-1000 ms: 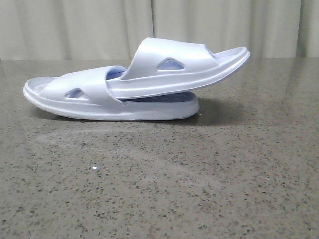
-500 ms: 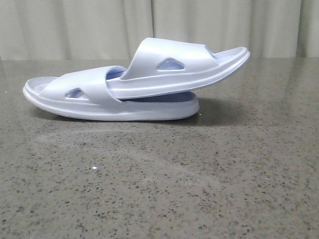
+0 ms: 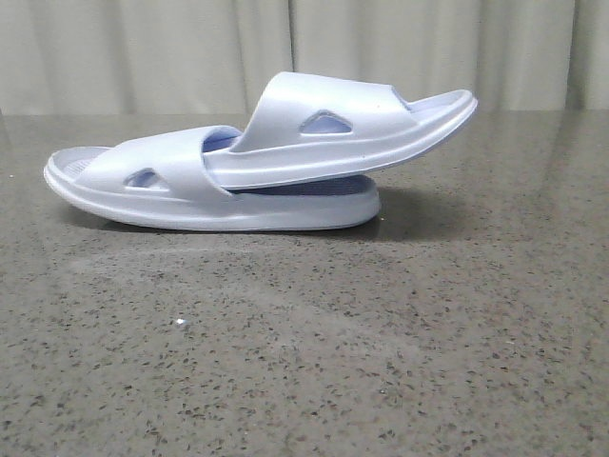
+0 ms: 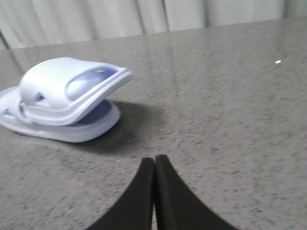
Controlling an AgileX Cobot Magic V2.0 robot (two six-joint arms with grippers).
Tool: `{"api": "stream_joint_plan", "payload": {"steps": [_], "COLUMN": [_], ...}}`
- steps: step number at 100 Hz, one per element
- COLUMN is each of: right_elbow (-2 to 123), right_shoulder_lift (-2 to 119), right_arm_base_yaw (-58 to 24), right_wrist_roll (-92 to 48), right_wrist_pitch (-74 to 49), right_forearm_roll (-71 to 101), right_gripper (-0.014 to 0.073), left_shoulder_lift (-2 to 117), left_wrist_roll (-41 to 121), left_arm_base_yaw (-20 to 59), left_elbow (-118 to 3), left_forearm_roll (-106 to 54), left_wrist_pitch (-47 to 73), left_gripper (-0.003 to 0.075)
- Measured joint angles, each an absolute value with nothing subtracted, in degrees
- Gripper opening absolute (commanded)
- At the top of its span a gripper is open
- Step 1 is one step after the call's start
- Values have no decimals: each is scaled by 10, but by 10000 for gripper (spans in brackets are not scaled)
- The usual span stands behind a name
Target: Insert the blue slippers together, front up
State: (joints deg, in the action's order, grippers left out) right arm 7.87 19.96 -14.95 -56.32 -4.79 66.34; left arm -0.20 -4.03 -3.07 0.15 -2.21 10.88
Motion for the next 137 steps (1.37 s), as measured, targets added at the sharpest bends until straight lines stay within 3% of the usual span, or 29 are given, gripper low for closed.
{"api": "stream_joint_plan", "payload": {"steps": [19,40,72,137], "right_elbow": [52,-4,-6,-6], "right_shoulder_lift": [200,154,20,12], "right_arm_base_yaw": [-142,-75,1,2], "right_wrist_roll": [-280,-125,-94,-94], "right_wrist_pitch": [32,41,-88,-100], "right_forearm_roll": [322,114,66,62], "right_gripper": [-79,-79,-79,-79], "left_shoulder_lift": [-2,-2,-2,-2], "left_wrist_roll": [-40,-40,-40,-40], "left_arm_base_yaw": [-31,-31,-31,-31], "left_elbow": [2,2,2,2], "left_forearm_roll": [-22,-22,-22,-21], "left_wrist_pitch": [109,109,109,109], "left_gripper": [15,15,15,15]}}
